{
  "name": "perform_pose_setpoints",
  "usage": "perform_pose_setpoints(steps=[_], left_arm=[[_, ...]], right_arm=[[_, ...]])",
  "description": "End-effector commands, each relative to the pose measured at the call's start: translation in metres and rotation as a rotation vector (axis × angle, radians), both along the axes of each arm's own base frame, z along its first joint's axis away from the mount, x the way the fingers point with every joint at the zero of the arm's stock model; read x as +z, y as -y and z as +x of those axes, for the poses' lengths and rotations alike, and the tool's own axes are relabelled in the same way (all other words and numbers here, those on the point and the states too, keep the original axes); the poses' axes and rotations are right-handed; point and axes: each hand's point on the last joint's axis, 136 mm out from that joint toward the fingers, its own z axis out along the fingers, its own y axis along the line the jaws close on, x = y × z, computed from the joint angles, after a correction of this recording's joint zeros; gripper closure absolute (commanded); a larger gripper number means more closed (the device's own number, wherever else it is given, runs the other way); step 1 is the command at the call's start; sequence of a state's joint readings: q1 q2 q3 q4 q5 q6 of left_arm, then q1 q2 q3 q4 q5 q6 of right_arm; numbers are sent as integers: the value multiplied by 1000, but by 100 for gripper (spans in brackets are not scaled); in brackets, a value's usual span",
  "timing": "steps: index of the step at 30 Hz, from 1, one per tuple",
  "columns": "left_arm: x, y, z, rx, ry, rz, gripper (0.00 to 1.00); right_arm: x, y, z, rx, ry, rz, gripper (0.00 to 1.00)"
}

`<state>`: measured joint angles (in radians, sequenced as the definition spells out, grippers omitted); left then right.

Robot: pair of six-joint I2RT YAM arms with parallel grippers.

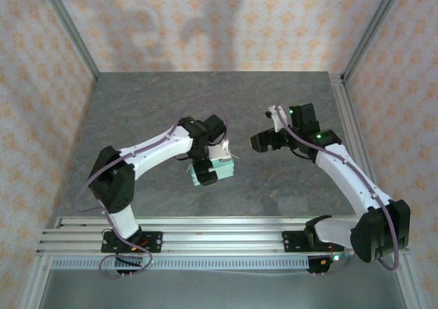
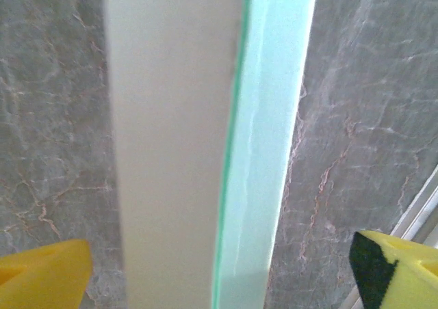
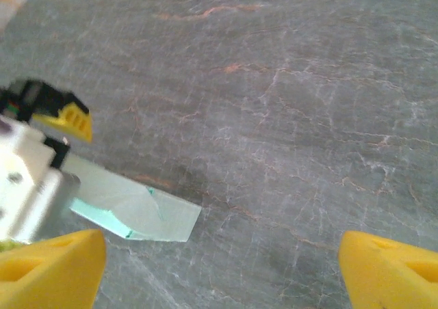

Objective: Fold the paper box

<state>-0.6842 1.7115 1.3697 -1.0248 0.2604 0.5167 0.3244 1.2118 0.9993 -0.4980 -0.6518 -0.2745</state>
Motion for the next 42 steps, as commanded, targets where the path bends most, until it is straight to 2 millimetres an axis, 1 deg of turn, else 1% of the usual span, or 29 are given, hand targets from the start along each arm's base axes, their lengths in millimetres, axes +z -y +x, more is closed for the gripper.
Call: perform_pose_setpoints(steps=[1,5,7,10,11,13,14,17,18,21,23,25,27,29,32,34,35,36,37,38,40,42], left_arm=[[20,5,8,54,59,-124,0],[26,-4,11,123,101,-144,0],[32,-6,12,172,111,-186,0],[44,-9,12,234,155,-253,0],[49,-10,12,249,172,-278,0],[59,-13,12,283,211,-329,0],[63,-15,12,300,226,-346,0],[74,-20,9,339,258,-401,0],[77,-21,6,342,258,-421,0],[78,-23,1,351,259,-433,0],[76,-27,-1,358,258,-419,0],[74,-28,-1,356,256,-411,0],[72,-27,-3,349,244,-407,0],[71,-26,-3,345,235,-406,0],[71,-25,-2,341,232,-407,0],[69,-25,-3,343,230,-402,0],[69,-25,-2,342,229,-402,0],[69,-25,-3,341,230,-400,0],[69,-25,-2,343,229,-401,0],[69,-25,-2,343,231,-401,0],[69,-26,-1,347,237,-400,0],[70,-28,1,362,249,-393,0]], right_arm=[[8,-12,-11,141,105,-55,13],[-2,-28,-25,287,168,-113,17],[-11,-36,-31,357,196,-145,24],[-20,-46,-32,408,220,-176,35],[-23,-49,-33,421,222,-187,40],[-30,-54,-32,447,224,-216,54],[-34,-56,-32,459,221,-233,57],[-43,-63,-34,500,202,-262,59],[-46,-66,-35,514,194,-261,62],[-51,-71,-35,531,187,-266,65],[-54,-73,-31,529,183,-269,70],[-56,-77,-30,536,181,-263,71],[-58,-79,-29,541,174,-263,74],[-60,-80,-27,543,165,-267,77],[-61,-81,-26,544,160,-271,87],[-61,-82,-26,551,153,-265,87],[-61,-83,-27,554,152,-261,90],[-62,-82,-27,554,146,-262,91],[-62,-83,-27,555,144,-262,94],[-64,-83,-27,554,139,-264,95],[-64,-82,-27,556,135,-267,100],[-64,-82,-28,555,128,-270,100]])
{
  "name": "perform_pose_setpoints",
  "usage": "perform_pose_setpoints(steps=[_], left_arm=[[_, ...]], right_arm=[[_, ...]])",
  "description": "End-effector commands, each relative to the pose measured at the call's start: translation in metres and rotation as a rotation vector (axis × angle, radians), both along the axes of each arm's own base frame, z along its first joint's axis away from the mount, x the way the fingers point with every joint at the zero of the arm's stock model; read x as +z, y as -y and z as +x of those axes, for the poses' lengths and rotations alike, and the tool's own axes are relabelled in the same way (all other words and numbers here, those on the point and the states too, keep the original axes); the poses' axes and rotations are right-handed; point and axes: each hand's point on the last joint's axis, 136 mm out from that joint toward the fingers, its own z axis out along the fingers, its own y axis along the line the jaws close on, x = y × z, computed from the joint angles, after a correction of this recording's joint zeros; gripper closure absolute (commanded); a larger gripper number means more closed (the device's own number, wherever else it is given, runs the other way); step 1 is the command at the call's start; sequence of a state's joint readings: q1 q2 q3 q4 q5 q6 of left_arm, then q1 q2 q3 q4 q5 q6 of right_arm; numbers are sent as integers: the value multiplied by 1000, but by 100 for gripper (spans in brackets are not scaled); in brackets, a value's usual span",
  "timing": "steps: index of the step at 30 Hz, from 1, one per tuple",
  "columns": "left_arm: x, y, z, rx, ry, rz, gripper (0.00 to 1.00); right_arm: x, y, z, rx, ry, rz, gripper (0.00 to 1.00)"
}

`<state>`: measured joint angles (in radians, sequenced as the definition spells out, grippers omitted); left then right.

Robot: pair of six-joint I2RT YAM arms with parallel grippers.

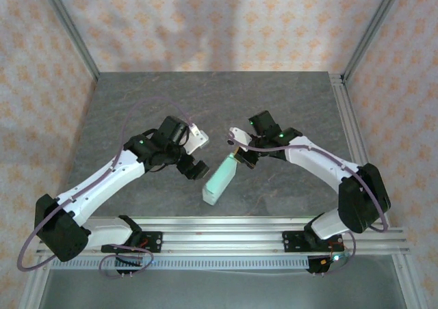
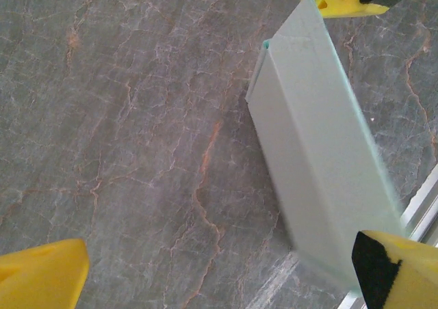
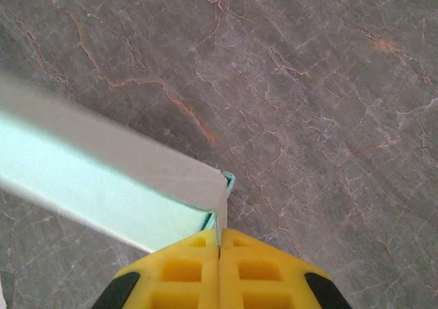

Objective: Fold the paper box

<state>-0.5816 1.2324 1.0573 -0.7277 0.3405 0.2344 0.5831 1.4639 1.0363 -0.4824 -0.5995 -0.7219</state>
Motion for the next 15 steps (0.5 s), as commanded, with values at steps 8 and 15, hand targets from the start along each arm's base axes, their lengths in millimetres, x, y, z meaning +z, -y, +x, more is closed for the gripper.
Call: perform_pose_setpoints(steps=[8,15], left_arm=[[25,-16,23,250,109,-79,0],[59,-33,37,478,216,-223,0]], right_arm=[[17,0,16,-112,64,-6,100],[29,19,48,-354,170,-6,100]])
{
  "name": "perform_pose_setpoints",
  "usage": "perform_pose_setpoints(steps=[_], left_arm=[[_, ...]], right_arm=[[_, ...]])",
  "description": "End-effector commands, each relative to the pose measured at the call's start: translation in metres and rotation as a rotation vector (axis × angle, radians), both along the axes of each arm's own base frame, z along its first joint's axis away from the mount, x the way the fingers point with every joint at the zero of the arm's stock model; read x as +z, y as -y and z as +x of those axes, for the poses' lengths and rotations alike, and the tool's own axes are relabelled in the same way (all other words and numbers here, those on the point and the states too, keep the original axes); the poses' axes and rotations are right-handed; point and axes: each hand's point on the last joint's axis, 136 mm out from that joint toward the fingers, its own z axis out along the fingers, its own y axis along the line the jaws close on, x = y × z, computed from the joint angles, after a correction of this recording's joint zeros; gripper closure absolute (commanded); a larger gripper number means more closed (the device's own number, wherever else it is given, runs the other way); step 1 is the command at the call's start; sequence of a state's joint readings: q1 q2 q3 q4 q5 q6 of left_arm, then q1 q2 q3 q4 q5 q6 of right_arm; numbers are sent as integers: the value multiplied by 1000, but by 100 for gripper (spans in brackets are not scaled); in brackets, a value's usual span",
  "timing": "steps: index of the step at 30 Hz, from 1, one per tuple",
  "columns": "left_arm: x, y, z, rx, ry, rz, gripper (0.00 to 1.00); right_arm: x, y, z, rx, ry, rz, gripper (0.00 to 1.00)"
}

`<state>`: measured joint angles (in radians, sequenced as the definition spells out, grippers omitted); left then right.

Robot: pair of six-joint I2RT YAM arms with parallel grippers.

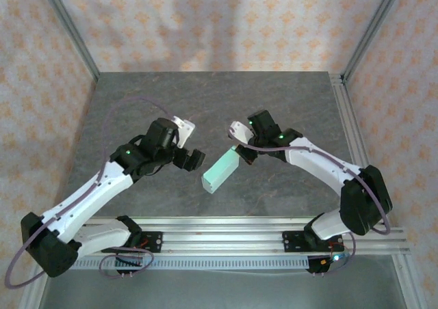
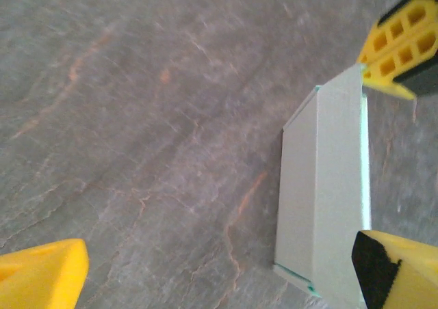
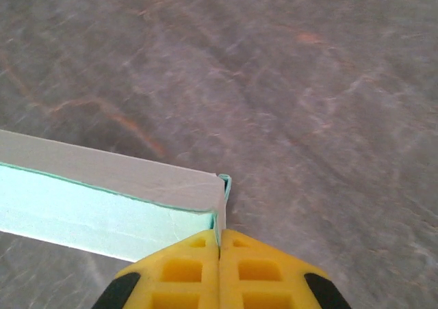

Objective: Fold the paper box

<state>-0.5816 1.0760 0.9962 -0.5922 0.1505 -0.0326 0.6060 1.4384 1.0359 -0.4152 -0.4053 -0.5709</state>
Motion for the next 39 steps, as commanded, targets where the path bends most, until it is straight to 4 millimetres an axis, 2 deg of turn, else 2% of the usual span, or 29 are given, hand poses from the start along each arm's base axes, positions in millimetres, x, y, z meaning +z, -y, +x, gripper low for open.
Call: perform_pose_setpoints(steps=[1,5,10,15,19,24,39], left_arm=[[18,-8,17,169,53,-109,0],[11,-5,22,250,3,-173,0],[-1,-9,28,329,-21,-194,0],[-9,-6,27,378,-83,-219,1],[-17,1,25,398,-145,-212,9],[-31,10,24,400,-198,-148,16],[-53,35,43,381,-297,-81,57]], right_arm=[[21,12,25,-174,110,30,100],[25,31,42,-376,136,35,100],[18,39,43,-450,106,21,100],[22,41,43,-502,95,53,100],[22,44,44,-543,72,52,100],[17,48,43,-589,27,27,100],[16,46,41,-604,-12,32,100]])
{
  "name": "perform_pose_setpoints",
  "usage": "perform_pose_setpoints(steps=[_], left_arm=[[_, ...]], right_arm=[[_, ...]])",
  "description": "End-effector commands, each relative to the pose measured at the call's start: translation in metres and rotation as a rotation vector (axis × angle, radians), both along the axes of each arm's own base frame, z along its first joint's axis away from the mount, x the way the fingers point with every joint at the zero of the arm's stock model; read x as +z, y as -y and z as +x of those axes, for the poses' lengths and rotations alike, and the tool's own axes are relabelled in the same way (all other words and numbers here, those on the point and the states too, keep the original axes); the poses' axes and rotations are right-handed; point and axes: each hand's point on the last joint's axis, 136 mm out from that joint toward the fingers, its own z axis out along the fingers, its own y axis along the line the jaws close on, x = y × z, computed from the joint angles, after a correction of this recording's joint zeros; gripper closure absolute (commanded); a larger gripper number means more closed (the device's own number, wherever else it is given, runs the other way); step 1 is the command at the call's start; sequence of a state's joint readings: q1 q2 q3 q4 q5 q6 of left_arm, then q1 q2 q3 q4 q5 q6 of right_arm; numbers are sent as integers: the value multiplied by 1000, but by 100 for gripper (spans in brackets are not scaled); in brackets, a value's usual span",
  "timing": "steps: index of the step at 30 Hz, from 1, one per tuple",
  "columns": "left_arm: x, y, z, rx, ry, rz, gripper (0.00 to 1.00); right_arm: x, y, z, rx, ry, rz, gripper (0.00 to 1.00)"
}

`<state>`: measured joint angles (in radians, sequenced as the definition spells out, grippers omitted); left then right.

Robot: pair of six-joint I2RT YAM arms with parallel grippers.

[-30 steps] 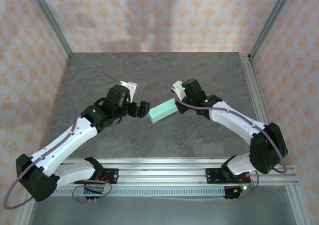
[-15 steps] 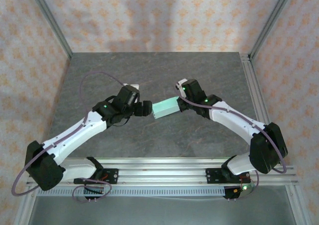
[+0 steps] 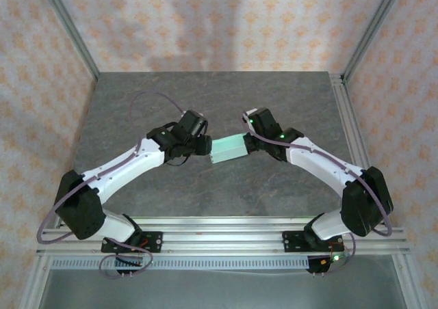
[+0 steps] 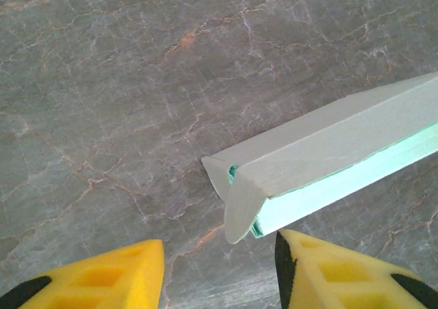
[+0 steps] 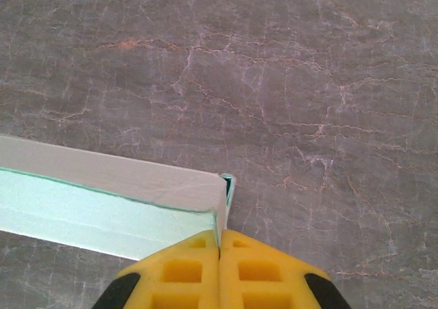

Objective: Fold the paper box

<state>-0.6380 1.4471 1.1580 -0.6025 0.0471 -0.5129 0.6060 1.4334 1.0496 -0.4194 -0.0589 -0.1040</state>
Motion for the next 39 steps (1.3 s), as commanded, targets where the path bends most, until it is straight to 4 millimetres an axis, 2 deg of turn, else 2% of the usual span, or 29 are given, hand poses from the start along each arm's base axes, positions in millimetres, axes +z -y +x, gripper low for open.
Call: perform_pose_setpoints(steps=[1,5,17,25,39], left_arm=[[3,4,0,1,-23,-3,60],[0,12,1,-16,-48,-21,63],[-13,18,1,-29,-100,-9,77],[-11,26,2,-10,-126,-60,88],[-22,29,3,8,-152,-58,93]], right_arm=[[11,0,4,-27,9,8,100],[12,0,4,-30,11,11,100],[10,-2,4,-26,5,18,100],[12,-4,4,-22,3,24,100],[9,-5,2,-21,-11,32,100]])
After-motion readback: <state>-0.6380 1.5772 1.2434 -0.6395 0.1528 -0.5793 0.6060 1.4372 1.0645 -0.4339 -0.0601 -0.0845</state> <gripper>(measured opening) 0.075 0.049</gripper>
